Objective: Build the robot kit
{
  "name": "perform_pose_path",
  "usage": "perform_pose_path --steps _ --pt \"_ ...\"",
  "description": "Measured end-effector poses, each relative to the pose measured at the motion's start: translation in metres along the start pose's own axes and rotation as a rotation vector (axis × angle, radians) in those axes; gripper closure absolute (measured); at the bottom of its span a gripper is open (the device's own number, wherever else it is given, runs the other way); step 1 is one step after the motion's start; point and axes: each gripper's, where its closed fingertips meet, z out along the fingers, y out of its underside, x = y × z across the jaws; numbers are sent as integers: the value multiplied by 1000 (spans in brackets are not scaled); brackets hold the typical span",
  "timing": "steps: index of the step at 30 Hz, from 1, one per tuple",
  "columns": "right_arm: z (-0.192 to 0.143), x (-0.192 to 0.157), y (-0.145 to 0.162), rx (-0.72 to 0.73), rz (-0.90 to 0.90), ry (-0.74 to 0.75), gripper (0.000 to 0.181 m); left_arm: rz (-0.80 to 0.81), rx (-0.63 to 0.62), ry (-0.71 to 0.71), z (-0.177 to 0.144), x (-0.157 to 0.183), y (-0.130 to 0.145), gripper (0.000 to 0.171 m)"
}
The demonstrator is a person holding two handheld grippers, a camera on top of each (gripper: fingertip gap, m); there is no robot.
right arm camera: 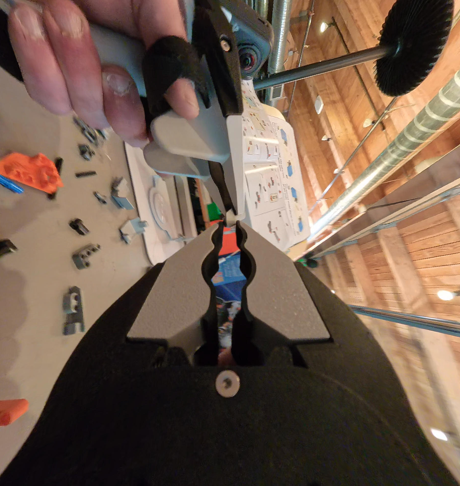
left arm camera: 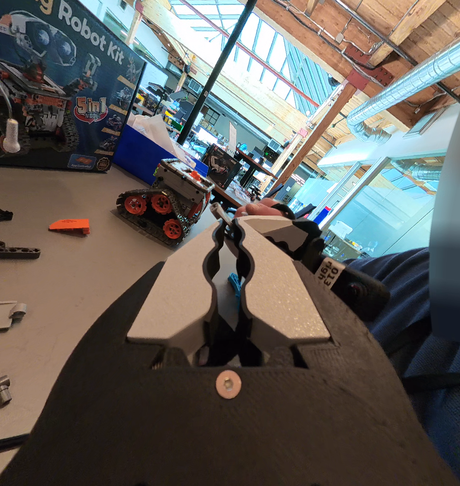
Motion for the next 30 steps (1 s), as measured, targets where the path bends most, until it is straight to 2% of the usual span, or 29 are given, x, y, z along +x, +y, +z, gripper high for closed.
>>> perform_pose_path --steps 3,7,8,12,14,21,30 --pt "-5 1 -1 46 225 -92 164 34 -48 29 0 7 4 166" --pt "-12 8 1 123 508 -230 138 50 -110 75 1 15 10 166" --pt "-14 4 -2 144 542 -276 130 50 -134 89 1 17 13 166" --pt "-19 -10 -17 207 581 -389 115 38 -201 143 3 23 25 166" --pt "-18 -16 -19 206 573 -405 116 46 -243 157 4 24 33 166" --pt "-22 -20 -24 252 586 -438 143 29 -290 205 4 30 41 166" --pt "-23 -19 -25 265 626 -456 144 22 -282 219 4 32 40 166"
